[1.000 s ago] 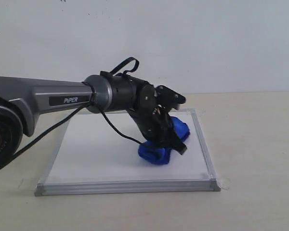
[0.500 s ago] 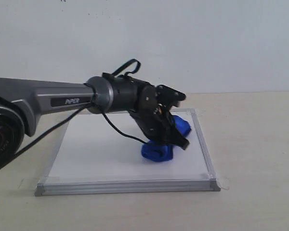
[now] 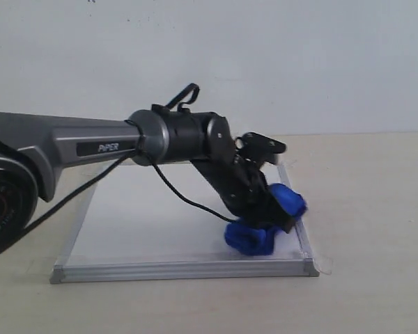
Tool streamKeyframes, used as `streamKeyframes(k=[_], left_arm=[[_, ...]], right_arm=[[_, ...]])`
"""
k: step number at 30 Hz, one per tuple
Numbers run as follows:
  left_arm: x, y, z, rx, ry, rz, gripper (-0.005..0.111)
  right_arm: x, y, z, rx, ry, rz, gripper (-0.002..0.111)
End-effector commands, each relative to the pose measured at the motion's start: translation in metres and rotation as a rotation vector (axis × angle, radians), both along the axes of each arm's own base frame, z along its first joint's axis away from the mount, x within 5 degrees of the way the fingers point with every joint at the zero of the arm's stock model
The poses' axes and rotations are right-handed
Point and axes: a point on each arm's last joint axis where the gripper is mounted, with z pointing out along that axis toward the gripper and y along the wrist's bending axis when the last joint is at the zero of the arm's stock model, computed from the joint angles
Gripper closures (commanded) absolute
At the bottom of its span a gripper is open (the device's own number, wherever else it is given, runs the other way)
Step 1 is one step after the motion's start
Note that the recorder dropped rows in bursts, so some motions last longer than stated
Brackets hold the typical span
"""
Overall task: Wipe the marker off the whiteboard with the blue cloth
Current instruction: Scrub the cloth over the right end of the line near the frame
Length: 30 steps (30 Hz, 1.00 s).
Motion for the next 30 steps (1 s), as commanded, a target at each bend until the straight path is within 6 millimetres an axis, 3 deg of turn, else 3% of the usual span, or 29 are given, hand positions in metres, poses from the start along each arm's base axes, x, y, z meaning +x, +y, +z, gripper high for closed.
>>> streamKeyframes(k=[1,5,11,13,16,18,20,23,24,26,27,30], left_arm=[[-0.017,-0.027,-0.004,-0.023,-0.033,-0.117,0.103],[0.001,-0.005,-0.005,0.047,-0.086,0.016,0.103],[0.031,0.069,-0.013,0.264,-0.034,0.276,0.103],[0.035,0.091,-0.015,0.307,0.019,0.332,0.103],[0.034,0.104,-0.016,0.342,0.076,0.354,0.103],[0.031,0.102,-0.017,0.34,0.097,0.35,0.103],[0.024,0.084,-0.016,0.305,0.115,0.255,0.103],[0.007,0.047,-0.013,0.182,0.14,0.095,0.103],[-0.004,0.021,-0.01,0.1,0.131,-0.015,0.103],[-0.013,0.001,-0.008,0.084,0.076,-0.093,0.103],[-0.012,0.001,-0.008,0.09,0.057,-0.088,0.103],[0.004,0.024,-0.01,0.164,0.022,0.022,0.103]], right_arm=[[0.0,-0.001,-0.001,-0.001,-0.001,-0.01,0.108],[0.0,-0.001,-0.001,-0.001,-0.001,-0.01,0.108],[0.0,-0.001,-0.001,-0.001,-0.001,-0.01,0.108],[0.0,-0.001,-0.001,-0.001,-0.001,-0.01,0.108],[0.0,-0.001,-0.001,-0.001,-0.001,-0.01,0.108],[0.0,-0.001,-0.001,-0.001,-0.001,-0.01,0.108],[0.0,-0.001,-0.001,-0.001,-0.001,-0.01,0.108],[0.0,-0.001,-0.001,-0.001,-0.001,-0.01,0.108],[0.0,-0.001,-0.001,-0.001,-0.001,-0.01,0.108],[0.0,-0.001,-0.001,-0.001,-0.001,-0.01,0.108],[0.0,-0.001,-0.001,-0.001,-0.001,-0.01,0.108],[0.0,-0.001,-0.001,-0.001,-0.001,-0.01,0.108]])
